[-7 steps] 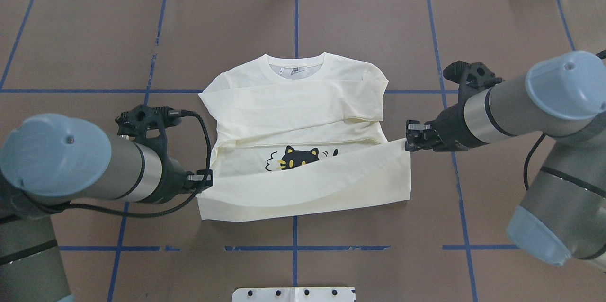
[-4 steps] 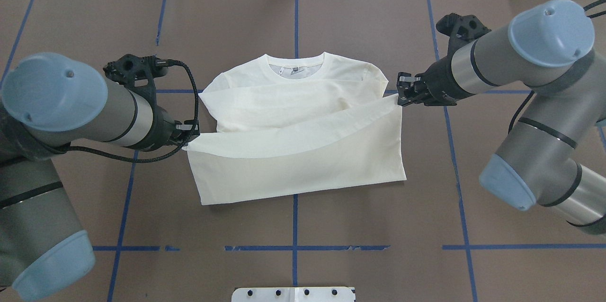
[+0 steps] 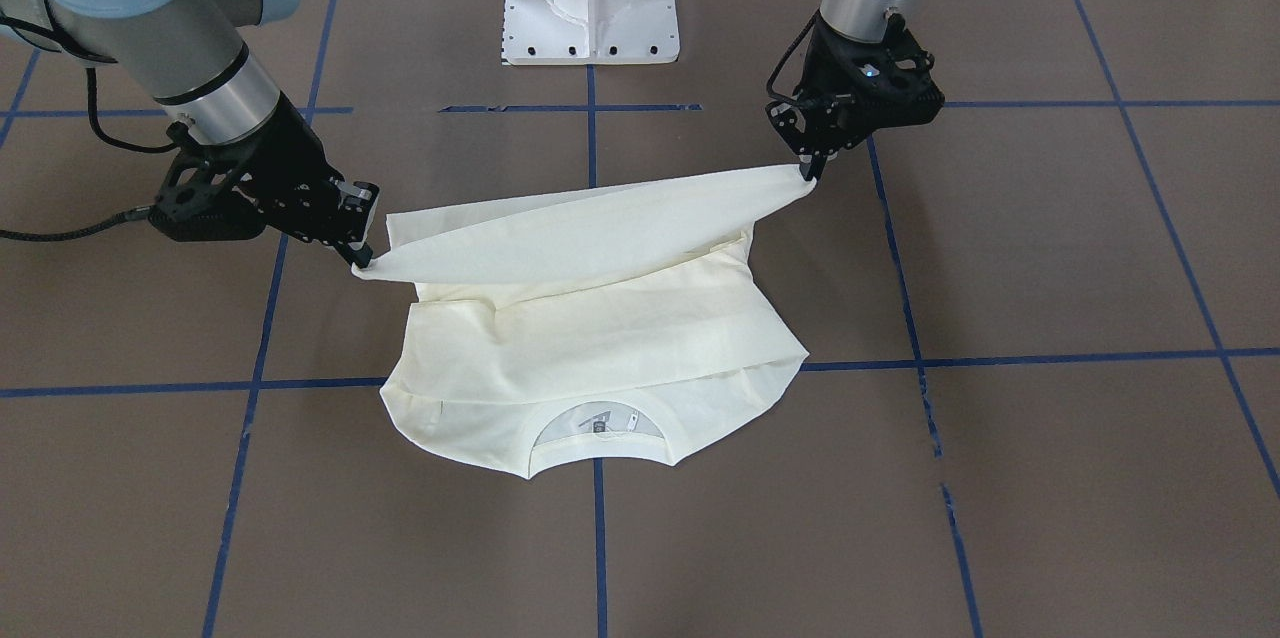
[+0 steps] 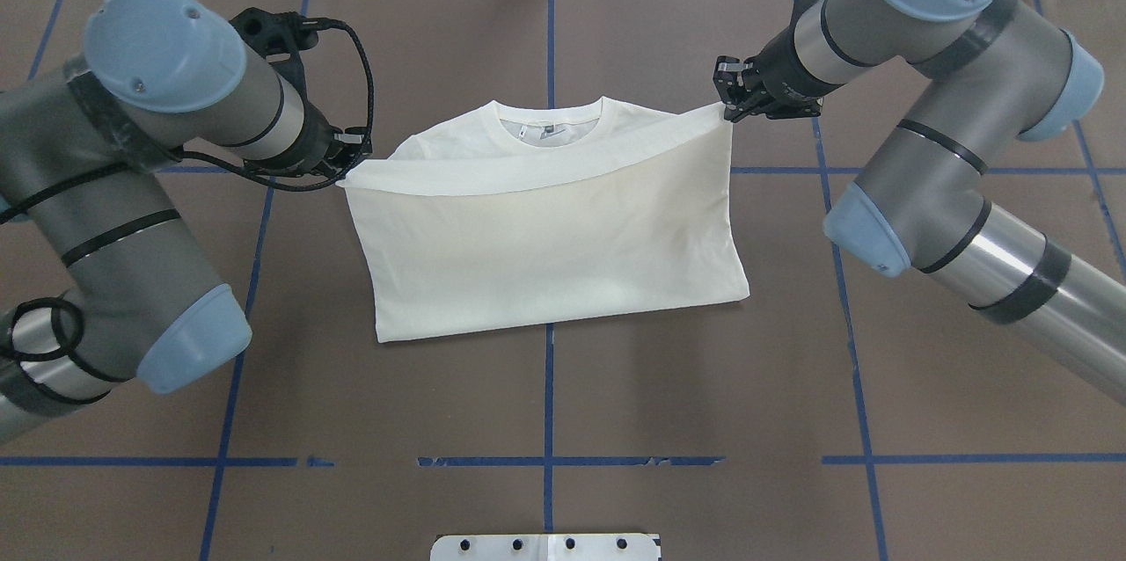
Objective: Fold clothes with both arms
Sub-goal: 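Lift both hem corners and fold the bottom half toward the collar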
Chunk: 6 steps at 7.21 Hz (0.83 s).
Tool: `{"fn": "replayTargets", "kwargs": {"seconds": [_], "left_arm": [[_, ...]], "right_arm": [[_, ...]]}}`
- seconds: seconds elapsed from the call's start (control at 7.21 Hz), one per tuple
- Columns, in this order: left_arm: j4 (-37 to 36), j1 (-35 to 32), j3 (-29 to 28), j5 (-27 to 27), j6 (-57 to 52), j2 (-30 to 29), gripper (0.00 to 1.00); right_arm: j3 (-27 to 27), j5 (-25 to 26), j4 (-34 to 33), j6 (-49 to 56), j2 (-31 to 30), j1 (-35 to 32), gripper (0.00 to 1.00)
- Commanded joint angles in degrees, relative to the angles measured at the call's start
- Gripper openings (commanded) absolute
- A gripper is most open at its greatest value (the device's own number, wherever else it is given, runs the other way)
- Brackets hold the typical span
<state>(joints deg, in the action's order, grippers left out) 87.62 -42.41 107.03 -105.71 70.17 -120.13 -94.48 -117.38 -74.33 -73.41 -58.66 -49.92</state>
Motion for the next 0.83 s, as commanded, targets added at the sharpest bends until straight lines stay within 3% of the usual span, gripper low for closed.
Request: {"fn": "replayTargets", "kwargs": {"seconds": [0.0,0.28,0.69], "left_arm": [[8.9,-1.5,-10.7,0.3,-0.2,-2.0,0.00],[13.8,-1.8,-16.3,0.3,0.0,-2.7,0.00],[16.0,-1.8,-19.3,0.4,0.0,-3.1,0.00]], "right_arm": [[10.6,0.0,5.4,0.5,4.3,-1.7,0.00],[18.2,0.2,11.7,0.6,5.2,-1.7,0.00],[18.8,0.2,11.8,0.6,6.0,-1.5,0.00]]}}
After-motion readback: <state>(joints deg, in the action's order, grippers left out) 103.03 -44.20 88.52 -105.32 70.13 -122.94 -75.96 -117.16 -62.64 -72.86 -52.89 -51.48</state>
